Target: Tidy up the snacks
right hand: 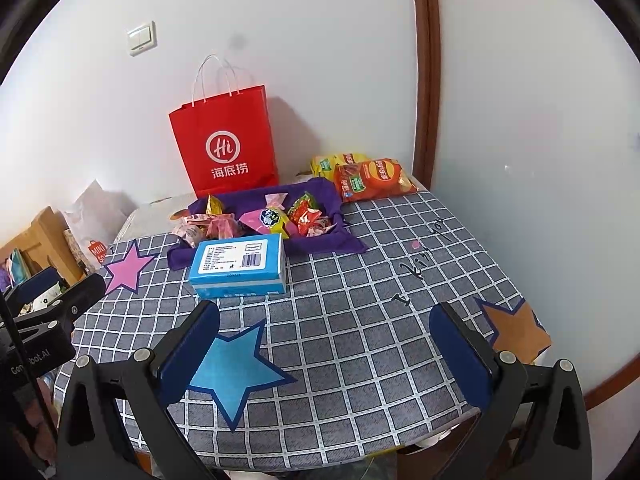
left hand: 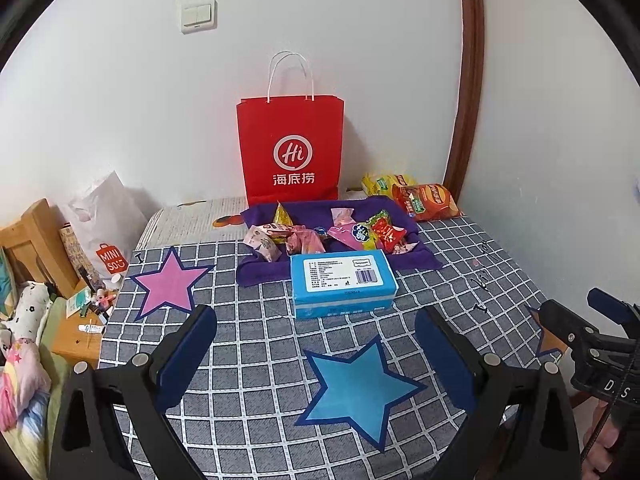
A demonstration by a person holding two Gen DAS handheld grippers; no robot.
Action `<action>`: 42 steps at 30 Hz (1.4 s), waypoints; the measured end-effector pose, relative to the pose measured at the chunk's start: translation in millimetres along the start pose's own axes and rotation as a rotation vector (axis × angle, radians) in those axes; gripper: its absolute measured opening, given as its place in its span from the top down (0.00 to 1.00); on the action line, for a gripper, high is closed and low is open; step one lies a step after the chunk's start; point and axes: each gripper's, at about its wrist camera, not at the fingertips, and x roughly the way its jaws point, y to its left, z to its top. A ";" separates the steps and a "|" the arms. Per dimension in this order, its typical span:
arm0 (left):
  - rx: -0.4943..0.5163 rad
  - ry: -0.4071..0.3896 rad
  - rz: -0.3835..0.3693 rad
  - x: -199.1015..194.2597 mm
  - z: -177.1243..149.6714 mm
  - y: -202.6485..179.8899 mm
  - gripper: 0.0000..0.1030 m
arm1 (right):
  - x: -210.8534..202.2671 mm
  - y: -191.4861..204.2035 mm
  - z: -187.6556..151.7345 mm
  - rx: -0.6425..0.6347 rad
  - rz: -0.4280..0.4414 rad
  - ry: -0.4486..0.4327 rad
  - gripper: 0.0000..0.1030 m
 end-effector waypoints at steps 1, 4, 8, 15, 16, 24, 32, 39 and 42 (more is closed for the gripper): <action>0.001 -0.001 0.002 -0.9 0.2 -0.8 0.03 | -0.5 0.0 -0.3 -0.001 -0.001 -0.001 0.00; 0.003 -0.003 0.000 -3.4 1.1 -2.8 0.03 | -2.7 -0.6 -0.8 0.003 -0.001 -0.005 0.00; 0.002 -0.005 0.001 -4.6 1.9 -3.3 0.03 | -4.4 -0.8 -0.9 0.002 -0.001 -0.009 0.00; 0.001 -0.008 0.005 -5.4 1.2 -3.7 0.03 | -6.1 1.3 -2.1 -0.003 0.004 -0.012 0.00; 0.002 -0.007 0.006 -5.4 1.4 -4.0 0.03 | -6.5 1.1 -2.3 -0.003 0.005 -0.013 0.00; -0.003 -0.010 0.008 -6.0 1.6 -3.2 0.03 | -7.9 2.7 -2.2 -0.006 0.012 -0.014 0.00; -0.007 -0.009 0.009 -6.4 1.4 -3.0 0.03 | -10.0 4.3 -2.2 -0.011 0.013 -0.017 0.00; -0.009 -0.011 0.013 -7.0 1.8 -3.4 0.03 | -10.2 4.1 -2.2 -0.012 0.017 -0.017 0.00; -0.011 -0.012 0.015 -7.8 1.4 -3.4 0.03 | -10.3 4.2 -2.1 -0.012 0.017 -0.017 0.00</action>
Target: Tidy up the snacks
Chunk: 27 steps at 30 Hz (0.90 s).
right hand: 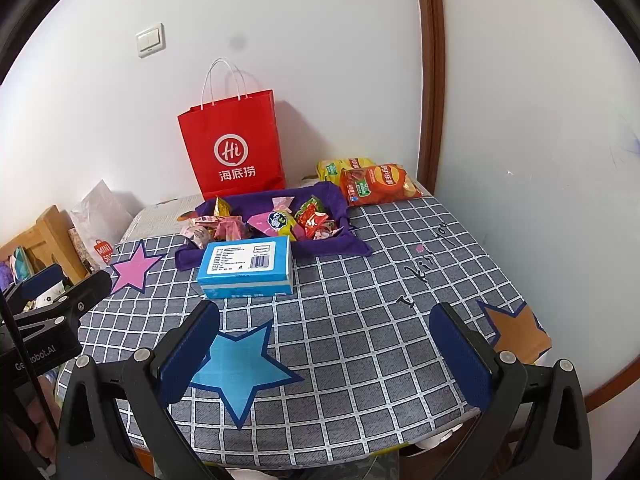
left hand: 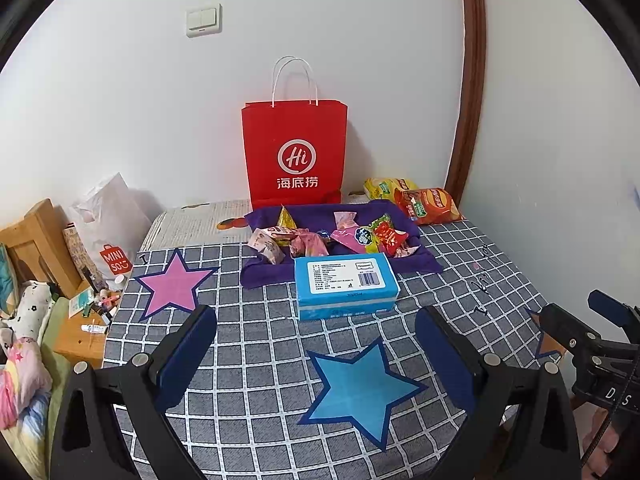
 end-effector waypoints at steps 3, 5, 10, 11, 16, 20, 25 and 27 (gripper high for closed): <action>0.000 -0.002 0.002 -0.5 0.5 -0.2 0.03 | -0.2 0.1 -0.2 -0.001 0.000 -0.001 0.00; 0.001 -0.003 0.003 -0.9 1.0 -0.7 0.03 | 0.0 0.1 -0.1 0.000 0.000 -0.001 0.00; -0.004 -0.004 0.009 -1.5 0.8 0.0 0.03 | 0.3 0.7 0.8 -0.003 -0.002 0.001 0.00; -0.007 -0.004 0.010 -1.9 0.5 0.2 0.03 | 0.4 0.6 1.1 -0.003 -0.002 0.001 0.00; -0.010 -0.002 0.010 -2.1 0.5 -0.2 0.03 | 0.4 0.9 1.0 -0.003 -0.002 -0.002 0.00; -0.010 -0.006 0.012 -3.4 0.5 -0.4 0.03 | 0.4 0.8 1.3 -0.004 -0.003 -0.001 0.00; -0.015 -0.005 0.019 -2.3 0.6 0.1 0.03 | 0.4 1.2 0.8 -0.006 -0.003 -0.002 0.00; -0.012 -0.007 0.019 -1.5 0.0 1.0 0.03 | -0.1 1.1 0.5 -0.006 -0.001 -0.003 0.00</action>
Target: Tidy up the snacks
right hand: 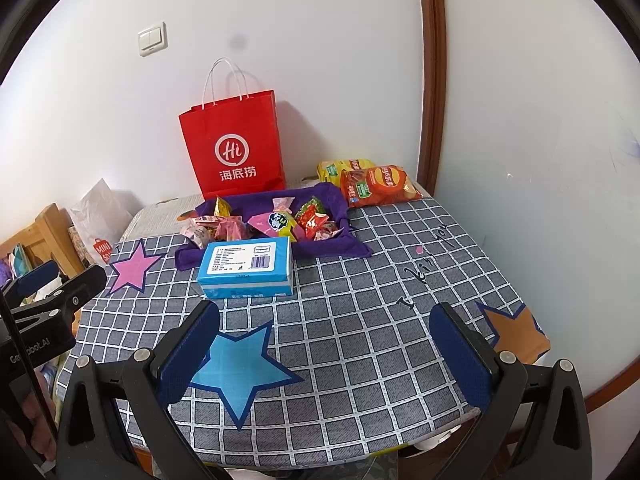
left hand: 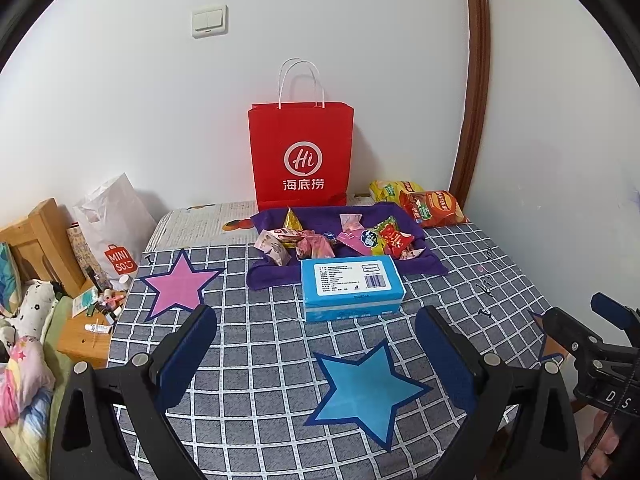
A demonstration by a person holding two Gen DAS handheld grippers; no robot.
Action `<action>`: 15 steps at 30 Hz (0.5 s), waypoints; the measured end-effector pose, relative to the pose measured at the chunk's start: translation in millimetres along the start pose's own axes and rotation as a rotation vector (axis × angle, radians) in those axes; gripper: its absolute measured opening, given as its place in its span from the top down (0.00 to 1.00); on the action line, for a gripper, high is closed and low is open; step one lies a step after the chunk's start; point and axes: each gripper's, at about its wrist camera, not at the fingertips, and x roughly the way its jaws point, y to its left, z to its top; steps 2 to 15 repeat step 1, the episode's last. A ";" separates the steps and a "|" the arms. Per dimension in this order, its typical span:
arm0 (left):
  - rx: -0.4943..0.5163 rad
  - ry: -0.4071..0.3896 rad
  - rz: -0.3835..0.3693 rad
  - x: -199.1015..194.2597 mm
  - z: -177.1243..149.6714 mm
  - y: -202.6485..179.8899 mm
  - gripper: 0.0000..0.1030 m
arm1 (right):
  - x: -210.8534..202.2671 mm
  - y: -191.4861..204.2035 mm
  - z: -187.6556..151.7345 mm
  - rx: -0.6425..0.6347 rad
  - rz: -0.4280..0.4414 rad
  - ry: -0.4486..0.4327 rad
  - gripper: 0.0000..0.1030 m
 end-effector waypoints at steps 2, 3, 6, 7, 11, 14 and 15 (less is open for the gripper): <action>0.001 0.001 0.001 0.7 -0.2 0.0 0.03 | -0.1 0.5 -0.6 0.000 0.001 -0.001 0.00; 0.001 0.001 0.001 0.7 -0.2 0.0 0.03 | -0.1 0.5 -0.6 0.000 0.001 -0.001 0.00; 0.001 0.001 0.001 0.7 -0.2 0.0 0.03 | -0.1 0.5 -0.6 0.000 0.001 -0.001 0.00; 0.001 0.001 0.001 0.7 -0.2 0.0 0.03 | -0.1 0.5 -0.6 0.000 0.001 -0.001 0.00; 0.001 0.001 0.001 0.7 -0.2 0.0 0.03 | -0.1 0.5 -0.6 0.000 0.001 -0.001 0.00; 0.001 0.001 0.001 0.7 -0.2 0.0 0.03 | -0.1 0.5 -0.6 0.000 0.001 -0.001 0.00; 0.001 0.001 0.001 0.7 -0.2 0.0 0.03 | -0.1 0.5 -0.6 0.000 0.001 -0.001 0.00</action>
